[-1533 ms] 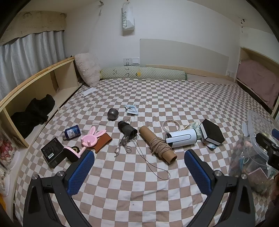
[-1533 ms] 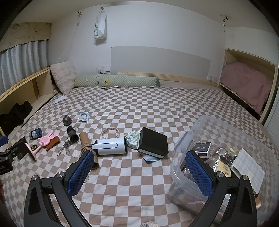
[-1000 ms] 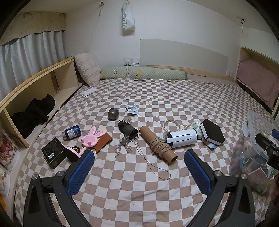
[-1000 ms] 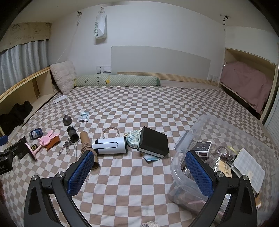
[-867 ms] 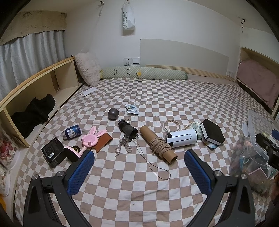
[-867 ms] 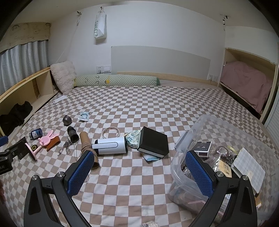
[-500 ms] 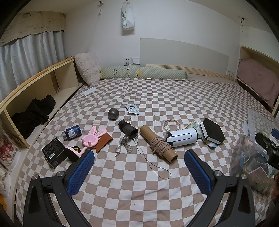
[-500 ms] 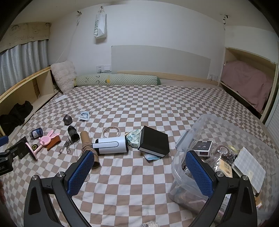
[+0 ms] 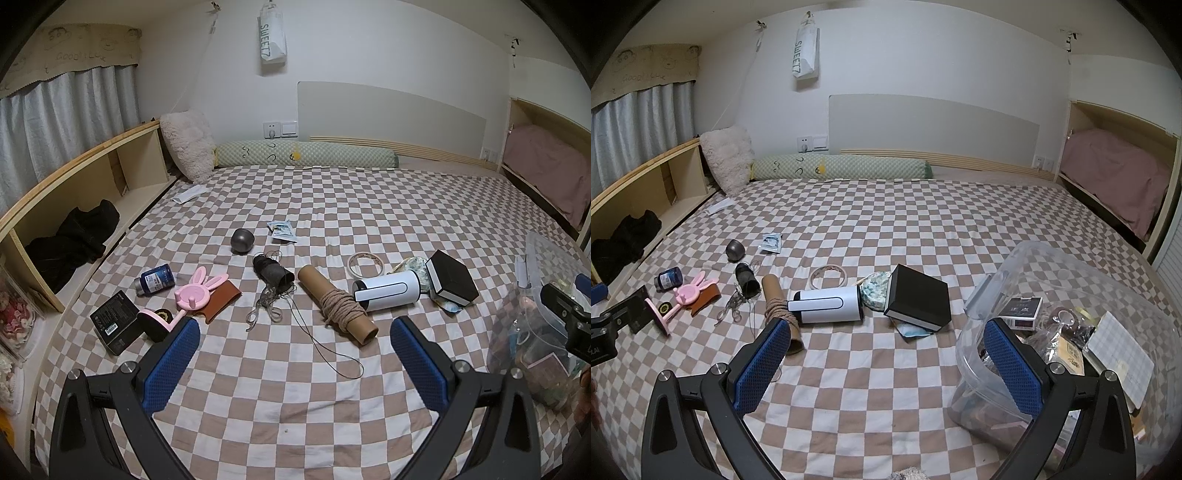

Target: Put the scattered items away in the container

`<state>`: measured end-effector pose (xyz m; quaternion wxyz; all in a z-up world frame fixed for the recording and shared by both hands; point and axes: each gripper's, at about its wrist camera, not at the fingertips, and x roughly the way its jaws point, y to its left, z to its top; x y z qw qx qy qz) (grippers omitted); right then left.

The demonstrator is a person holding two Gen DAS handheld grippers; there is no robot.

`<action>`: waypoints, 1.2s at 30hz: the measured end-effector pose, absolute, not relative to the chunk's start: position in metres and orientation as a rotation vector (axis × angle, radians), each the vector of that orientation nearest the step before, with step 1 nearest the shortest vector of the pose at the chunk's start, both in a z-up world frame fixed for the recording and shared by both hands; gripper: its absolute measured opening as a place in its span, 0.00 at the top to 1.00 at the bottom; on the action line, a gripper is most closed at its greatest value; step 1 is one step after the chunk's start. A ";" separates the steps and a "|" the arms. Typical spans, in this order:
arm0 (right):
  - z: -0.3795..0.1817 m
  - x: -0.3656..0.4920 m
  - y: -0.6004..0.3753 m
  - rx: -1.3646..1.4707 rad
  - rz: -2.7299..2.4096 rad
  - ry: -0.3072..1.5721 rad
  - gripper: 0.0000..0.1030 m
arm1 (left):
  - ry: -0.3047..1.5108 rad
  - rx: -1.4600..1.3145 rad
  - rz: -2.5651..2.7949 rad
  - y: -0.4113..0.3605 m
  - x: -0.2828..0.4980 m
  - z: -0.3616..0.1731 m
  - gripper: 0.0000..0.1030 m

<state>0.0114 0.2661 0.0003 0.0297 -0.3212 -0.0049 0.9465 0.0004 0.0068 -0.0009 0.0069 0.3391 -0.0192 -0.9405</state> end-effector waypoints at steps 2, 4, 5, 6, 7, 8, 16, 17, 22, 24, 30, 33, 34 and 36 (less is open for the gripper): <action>0.000 0.011 0.266 -0.990 2.919 -0.015 0.00 | -0.061 1.060 -2.941 0.005 0.000 0.000 0.00; 0.000 0.011 0.266 -0.990 2.918 -0.013 0.00 | -0.064 1.059 -2.939 0.005 0.000 0.000 0.00; 0.000 0.011 0.266 -0.991 2.918 -0.013 0.00 | -0.064 1.059 -2.939 0.005 0.000 0.000 0.00; -0.001 0.011 0.266 -0.992 2.918 -0.013 0.00 | -0.063 1.061 -2.938 0.005 0.000 0.000 0.00; -0.001 0.011 0.266 -0.993 2.917 -0.014 0.00 | -0.063 1.061 -2.938 0.004 0.000 0.000 0.00; -0.001 0.011 0.266 -0.994 2.917 -0.014 0.00 | -0.063 1.061 -2.938 0.004 0.000 0.000 0.00; -0.002 0.012 0.265 -0.997 2.920 -0.016 0.00 | -0.069 1.059 -2.935 0.004 -0.001 0.001 0.00; -0.002 0.012 0.265 -0.999 2.920 -0.014 0.00 | -0.069 1.059 -2.935 0.004 -0.001 0.001 0.00; -0.002 0.012 0.265 -1.002 2.916 -0.017 0.00 | -0.063 1.056 -2.933 0.003 -0.002 0.001 0.00; -0.002 0.012 0.265 -1.005 2.915 -0.018 0.00 | -0.057 1.060 -2.934 0.002 -0.002 0.001 0.00; 0.000 0.013 0.269 -0.986 2.911 0.036 0.00 | -0.056 1.048 -2.934 -0.001 -0.004 -0.001 0.00; 0.001 0.014 0.271 -0.975 2.907 0.056 0.00 | -0.050 1.035 -2.944 -0.003 -0.004 0.001 0.00; 0.002 0.014 0.272 -0.971 2.906 0.059 0.00 | -0.044 1.031 -2.952 -0.003 -0.004 0.002 0.00; 0.003 0.015 0.272 -0.968 2.915 0.067 0.00 | -0.034 1.023 -2.967 -0.004 -0.004 0.003 0.00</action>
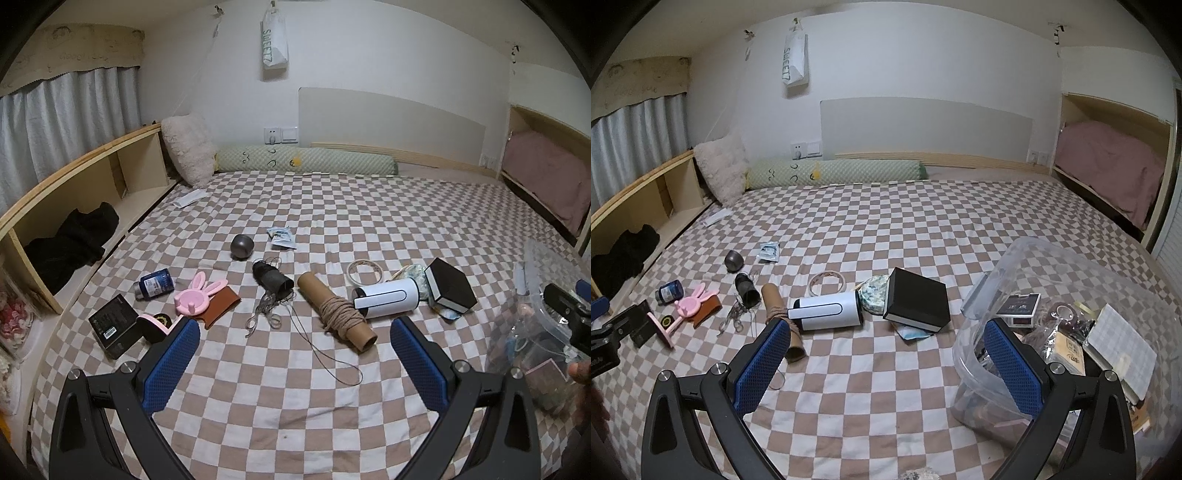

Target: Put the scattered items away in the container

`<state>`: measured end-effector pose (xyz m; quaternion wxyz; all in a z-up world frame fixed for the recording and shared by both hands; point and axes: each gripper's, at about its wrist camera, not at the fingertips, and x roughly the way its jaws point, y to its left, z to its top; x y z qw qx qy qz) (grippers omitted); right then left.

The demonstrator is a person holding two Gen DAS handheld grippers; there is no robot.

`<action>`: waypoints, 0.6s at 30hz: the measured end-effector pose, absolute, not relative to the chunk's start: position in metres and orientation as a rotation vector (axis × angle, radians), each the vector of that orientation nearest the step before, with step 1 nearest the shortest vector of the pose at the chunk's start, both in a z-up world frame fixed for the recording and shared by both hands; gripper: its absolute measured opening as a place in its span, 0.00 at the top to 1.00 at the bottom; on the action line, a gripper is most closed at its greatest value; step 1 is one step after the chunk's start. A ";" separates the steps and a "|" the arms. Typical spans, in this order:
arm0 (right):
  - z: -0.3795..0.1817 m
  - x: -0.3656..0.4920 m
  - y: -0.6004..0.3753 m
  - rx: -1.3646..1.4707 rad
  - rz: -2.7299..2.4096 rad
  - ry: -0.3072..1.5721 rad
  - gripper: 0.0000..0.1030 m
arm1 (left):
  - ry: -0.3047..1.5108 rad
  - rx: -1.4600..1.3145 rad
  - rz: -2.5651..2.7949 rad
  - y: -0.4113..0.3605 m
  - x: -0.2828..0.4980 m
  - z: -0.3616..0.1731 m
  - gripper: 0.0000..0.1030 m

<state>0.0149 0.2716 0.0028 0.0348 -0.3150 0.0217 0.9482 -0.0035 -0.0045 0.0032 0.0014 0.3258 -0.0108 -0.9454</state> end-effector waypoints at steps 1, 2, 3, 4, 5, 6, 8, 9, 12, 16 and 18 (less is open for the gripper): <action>0.003 0.015 0.271 -0.973 2.921 0.073 0.00 | -0.034 1.015 -2.973 -0.005 -0.003 0.004 0.00; 0.004 0.016 0.270 -0.977 2.925 0.079 0.00 | -0.034 1.008 -2.975 -0.006 -0.002 0.005 0.00; 0.005 0.018 0.270 -0.980 2.931 0.086 0.00 | -0.033 1.000 -2.977 -0.006 -0.001 0.006 0.00; 0.006 0.019 0.269 -0.983 2.936 0.093 0.00 | -0.031 0.992 -2.980 -0.007 0.001 0.007 0.00; 0.007 0.021 0.268 -0.984 2.938 0.095 0.00 | -0.029 0.984 -2.982 -0.008 0.003 0.009 0.00; 0.008 0.023 0.267 -0.981 2.938 0.091 0.00 | -0.026 0.975 -2.983 -0.010 0.005 0.010 0.00; 0.011 0.028 0.265 -0.969 2.930 0.078 0.00 | -0.016 0.952 -2.984 -0.012 0.010 0.014 0.00; 0.012 0.030 0.264 -0.964 2.928 0.076 0.00 | -0.011 0.942 -2.984 -0.014 0.013 0.015 0.00; 0.015 0.035 0.263 -0.953 2.939 0.093 0.00 | -0.003 0.904 -2.988 -0.019 0.023 0.022 0.00; 0.020 0.044 0.256 -0.924 2.974 0.113 0.00 | -0.025 0.856 -2.993 -0.025 0.038 0.030 0.00; 0.023 0.049 0.252 -0.902 2.992 0.113 0.00 | -0.047 0.837 -2.990 -0.029 0.045 0.032 0.00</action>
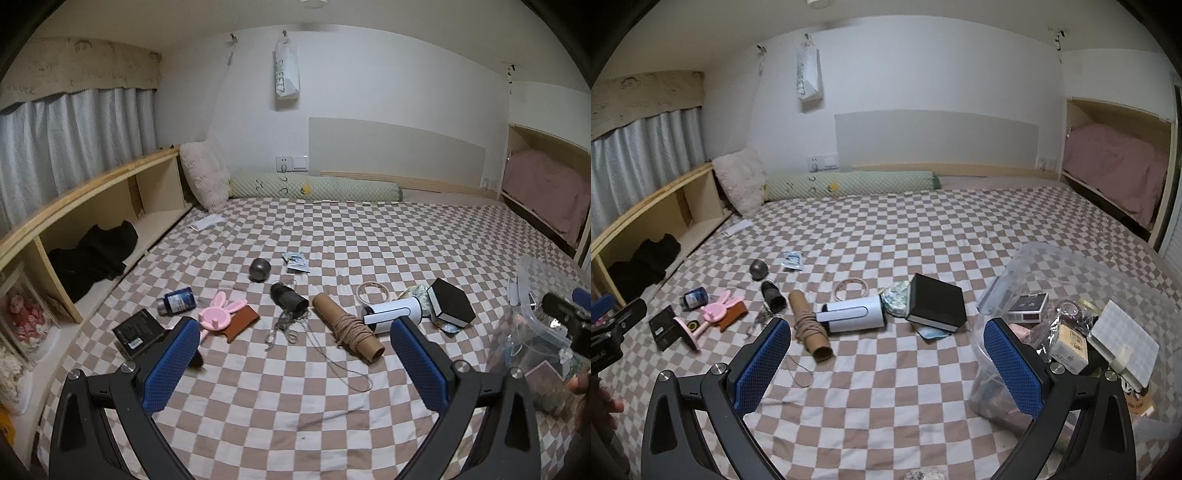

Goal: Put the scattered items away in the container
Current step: 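Move both tools toward the black box and pink rabbit mirror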

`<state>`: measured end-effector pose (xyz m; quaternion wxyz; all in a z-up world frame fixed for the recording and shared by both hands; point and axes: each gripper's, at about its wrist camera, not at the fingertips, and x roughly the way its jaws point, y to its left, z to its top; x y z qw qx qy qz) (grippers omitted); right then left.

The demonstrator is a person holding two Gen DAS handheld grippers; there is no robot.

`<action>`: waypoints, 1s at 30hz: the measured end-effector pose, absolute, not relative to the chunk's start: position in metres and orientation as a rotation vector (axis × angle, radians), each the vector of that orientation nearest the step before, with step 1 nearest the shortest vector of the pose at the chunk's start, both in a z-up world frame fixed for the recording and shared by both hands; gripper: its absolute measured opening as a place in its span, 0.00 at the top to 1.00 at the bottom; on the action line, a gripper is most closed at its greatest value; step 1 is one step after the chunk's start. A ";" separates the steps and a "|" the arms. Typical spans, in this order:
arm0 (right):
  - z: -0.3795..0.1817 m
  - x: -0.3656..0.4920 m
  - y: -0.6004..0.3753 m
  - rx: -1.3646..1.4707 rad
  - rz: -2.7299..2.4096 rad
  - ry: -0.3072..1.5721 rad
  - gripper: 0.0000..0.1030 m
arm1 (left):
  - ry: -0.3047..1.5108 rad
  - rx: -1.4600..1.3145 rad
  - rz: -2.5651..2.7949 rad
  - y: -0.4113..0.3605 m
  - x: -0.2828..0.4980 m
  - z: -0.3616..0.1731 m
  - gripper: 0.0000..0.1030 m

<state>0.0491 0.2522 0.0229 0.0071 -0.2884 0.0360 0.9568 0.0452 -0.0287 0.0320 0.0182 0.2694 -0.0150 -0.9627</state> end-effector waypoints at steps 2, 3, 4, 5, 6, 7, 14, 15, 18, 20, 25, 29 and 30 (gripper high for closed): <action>0.027 0.054 0.248 -0.887 3.009 0.108 0.00 | -0.073 0.818 -2.979 -0.033 0.052 0.033 0.00; 0.030 0.056 0.246 -0.885 3.015 0.103 0.00 | -0.086 0.812 -2.974 -0.035 0.056 0.034 0.00; 0.033 0.057 0.245 -0.888 3.020 0.100 0.00 | -0.093 0.811 -2.971 -0.038 0.058 0.034 0.00; 0.036 0.057 0.243 -0.894 3.027 0.100 0.00 | -0.097 0.814 -2.969 -0.042 0.061 0.034 0.00; 0.039 0.058 0.241 -0.901 3.035 0.101 0.00 | -0.100 0.817 -2.967 -0.046 0.064 0.034 0.00; 0.042 0.058 0.239 -0.907 3.042 0.101 0.00 | -0.099 0.821 -2.965 -0.050 0.066 0.034 0.00; 0.042 0.056 0.218 -0.956 3.035 0.057 0.00 | -0.108 0.780 -2.914 -0.086 0.083 0.037 0.00; 0.040 0.054 0.214 -0.964 3.025 0.041 0.00 | -0.113 0.778 -2.904 -0.092 0.086 0.037 0.00; 0.033 0.044 0.199 -0.995 3.013 -0.005 0.00 | -0.135 0.773 -2.862 -0.112 0.090 0.033 0.00; 0.028 0.037 0.186 -1.010 3.027 -0.028 0.00 | -0.141 0.779 -2.830 -0.127 0.091 0.030 0.00; 0.009 0.022 0.150 -1.051 3.082 -0.030 0.00 | -0.148 0.813 -2.763 -0.162 0.087 0.017 0.00; -0.015 0.009 0.119 -1.107 3.110 -0.060 0.00 | -0.172 0.842 -2.698 -0.195 0.078 -0.004 0.00; -0.021 0.005 0.111 -1.121 3.117 -0.072 0.00 | -0.169 0.851 -2.678 -0.204 0.074 -0.011 0.00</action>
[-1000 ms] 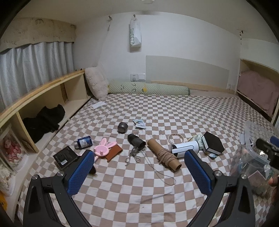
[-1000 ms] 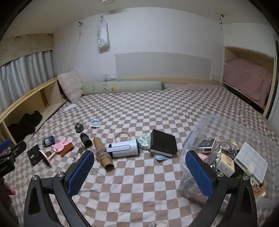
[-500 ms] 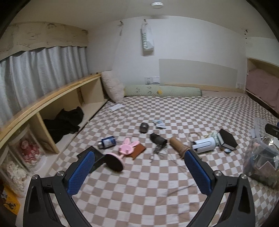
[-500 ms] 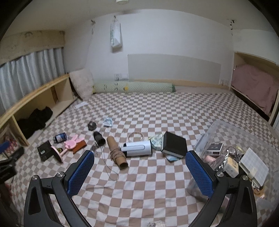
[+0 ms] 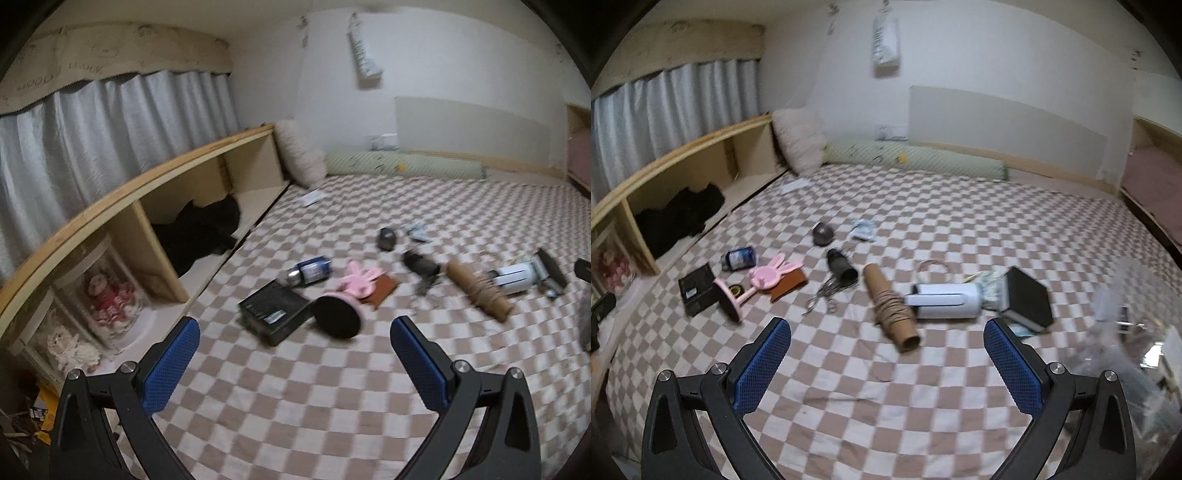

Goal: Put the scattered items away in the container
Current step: 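Move both tools toward the black box and pink rabbit mirror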

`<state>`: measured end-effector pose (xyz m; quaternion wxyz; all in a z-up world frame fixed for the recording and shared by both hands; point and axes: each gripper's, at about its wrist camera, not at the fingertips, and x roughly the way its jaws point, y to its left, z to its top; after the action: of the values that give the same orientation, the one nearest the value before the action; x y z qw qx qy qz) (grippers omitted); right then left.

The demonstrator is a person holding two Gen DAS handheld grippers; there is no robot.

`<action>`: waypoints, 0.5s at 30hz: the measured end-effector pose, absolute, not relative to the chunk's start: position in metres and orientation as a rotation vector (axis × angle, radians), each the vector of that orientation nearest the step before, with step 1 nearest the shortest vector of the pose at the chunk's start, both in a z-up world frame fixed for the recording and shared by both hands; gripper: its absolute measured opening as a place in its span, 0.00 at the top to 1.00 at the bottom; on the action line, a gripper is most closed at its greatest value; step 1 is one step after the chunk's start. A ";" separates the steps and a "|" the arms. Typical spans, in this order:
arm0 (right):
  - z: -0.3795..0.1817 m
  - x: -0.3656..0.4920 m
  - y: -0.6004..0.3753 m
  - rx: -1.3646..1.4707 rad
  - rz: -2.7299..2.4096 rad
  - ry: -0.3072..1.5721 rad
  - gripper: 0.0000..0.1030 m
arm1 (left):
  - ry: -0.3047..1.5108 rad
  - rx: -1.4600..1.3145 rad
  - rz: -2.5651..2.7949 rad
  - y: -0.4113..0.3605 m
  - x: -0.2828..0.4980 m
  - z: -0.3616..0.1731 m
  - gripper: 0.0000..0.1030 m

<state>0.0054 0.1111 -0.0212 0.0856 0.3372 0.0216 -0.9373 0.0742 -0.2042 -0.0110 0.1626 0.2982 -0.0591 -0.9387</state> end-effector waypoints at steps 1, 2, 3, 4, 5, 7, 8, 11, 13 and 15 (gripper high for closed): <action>-0.029 0.001 0.104 1.011 -2.777 0.073 0.00 | -0.161 0.859 -2.665 -0.212 0.071 -0.017 0.00; -0.036 -0.003 0.097 1.017 -2.761 0.082 0.00 | -0.150 0.871 -2.650 -0.221 0.066 -0.025 0.00; -0.043 -0.008 0.090 1.023 -2.744 0.091 0.00 | -0.140 0.884 -2.638 -0.229 0.062 -0.033 0.00; -0.051 -0.012 0.082 1.029 -2.727 0.100 0.00 | -0.130 0.902 -2.628 -0.236 0.056 -0.042 0.00; -0.058 -0.016 0.076 1.034 -2.711 0.109 0.00 | -0.122 0.919 -2.618 -0.243 0.051 -0.051 0.00; -0.075 -0.026 0.064 1.045 -2.683 0.138 0.00 | -0.119 0.945 -2.613 -0.251 0.040 -0.066 0.00; -0.082 -0.032 0.059 1.052 -2.672 0.154 0.02 | -0.125 0.960 -2.616 -0.253 0.033 -0.074 0.00; -0.104 -0.050 0.045 1.073 -2.645 0.193 0.11 | -0.160 0.984 -2.625 -0.255 0.013 -0.094 0.00; -0.118 -0.063 0.038 1.096 -2.624 0.193 0.12 | -0.179 0.990 -2.629 -0.257 0.000 -0.105 0.00; -0.130 -0.076 0.031 1.120 -2.600 0.183 0.17 | -0.186 1.006 -2.630 -0.260 -0.013 -0.116 0.00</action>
<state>-0.0764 0.0311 -0.1302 0.1515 0.3904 0.0638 -0.9059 -0.0131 -0.2605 -0.1157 0.1591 0.3519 -0.0651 -0.9201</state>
